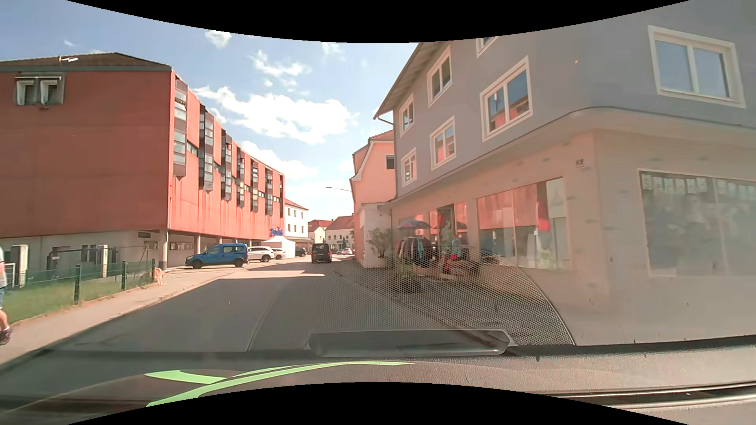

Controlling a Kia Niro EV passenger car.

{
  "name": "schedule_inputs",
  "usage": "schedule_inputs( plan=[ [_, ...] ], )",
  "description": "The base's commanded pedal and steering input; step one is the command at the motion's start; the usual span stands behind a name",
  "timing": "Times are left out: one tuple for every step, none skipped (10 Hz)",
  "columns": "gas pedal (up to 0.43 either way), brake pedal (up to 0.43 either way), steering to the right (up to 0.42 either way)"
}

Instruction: Follow the waypoints while adhering to traffic rules and regulations

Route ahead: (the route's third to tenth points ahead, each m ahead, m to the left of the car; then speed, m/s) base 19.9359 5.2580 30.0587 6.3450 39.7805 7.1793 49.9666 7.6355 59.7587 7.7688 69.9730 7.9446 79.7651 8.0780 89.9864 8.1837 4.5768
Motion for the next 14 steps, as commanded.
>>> schedule_inputs(
  plan=[
    [0.177, 0.000, -0.256],
    [0.177, 0.000, -0.239],
    [0.177, 0.000, -0.219],
    [0.177, 0.000, -0.191],
    [0.177, 0.000, -0.151],
    [0.177, 0.000, -0.123],
    [0.177, 0.000, -0.105],
    [0.177, 0.000, -0.095],
    [0.177, 0.000, -0.095],
    [0.177, 0.000, -0.092],
    [0.177, 0.000, -0.072],
    [0.177, 0.000, -0.045],
    [0.177, 0.000, -0.026],
    [0.177, 0.000, -0.016]
  ],
)
